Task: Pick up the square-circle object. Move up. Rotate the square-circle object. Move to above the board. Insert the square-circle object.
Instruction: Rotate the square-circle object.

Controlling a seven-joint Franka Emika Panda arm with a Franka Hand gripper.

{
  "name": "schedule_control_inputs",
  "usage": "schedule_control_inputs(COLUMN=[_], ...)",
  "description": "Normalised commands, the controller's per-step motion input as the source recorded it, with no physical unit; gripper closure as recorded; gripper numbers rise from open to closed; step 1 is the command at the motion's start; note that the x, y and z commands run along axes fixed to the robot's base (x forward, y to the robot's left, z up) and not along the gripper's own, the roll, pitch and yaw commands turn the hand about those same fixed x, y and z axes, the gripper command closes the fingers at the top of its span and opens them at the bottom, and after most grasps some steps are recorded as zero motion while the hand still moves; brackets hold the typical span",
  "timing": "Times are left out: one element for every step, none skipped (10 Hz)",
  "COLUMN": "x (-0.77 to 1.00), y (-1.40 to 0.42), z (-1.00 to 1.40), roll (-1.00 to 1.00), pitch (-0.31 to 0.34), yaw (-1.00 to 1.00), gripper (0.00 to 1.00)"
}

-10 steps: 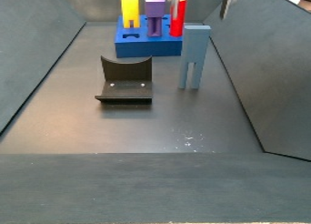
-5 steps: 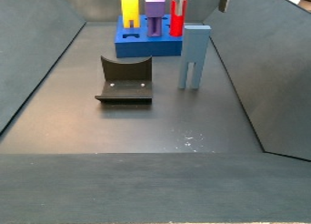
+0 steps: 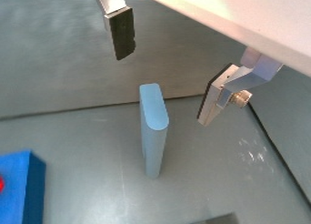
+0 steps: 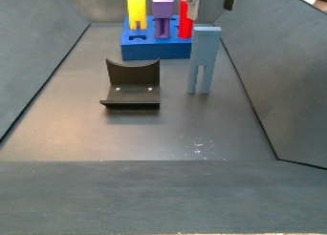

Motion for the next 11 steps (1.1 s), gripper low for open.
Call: schedule_control_inputs(x=[0.03, 0.03, 0.03, 0.03, 0.03, 0.03, 0.03, 0.03, 0.04, 0.04, 0.04], y=[0.00, 0.00, 0.00, 0.00, 0.00, 0.00, 0.00, 0.00, 0.00, 0.00, 0.00], z=[-0.03, -0.03, -0.03, -0.03, -0.03, -0.03, -0.03, -0.03, -0.03, -0.03, -0.03], roll=[0.00, 0.00, 0.00, 0.00, 0.00, 0.00, 0.00, 0.00, 0.00, 0.00, 0.00], pitch=[0.007, 0.008, 0.008, 0.008, 0.008, 0.008, 0.009, 0.009, 0.009, 0.010, 0.010], yaw=[1.00, 1.00, 1.00, 1.00, 1.00, 1.00, 1.00, 1.00, 1.00, 1.00, 1.00], gripper=[0.00, 0.00, 0.00, 0.00, 0.00, 0.00, 0.00, 0.00, 0.00, 0.00, 0.00])
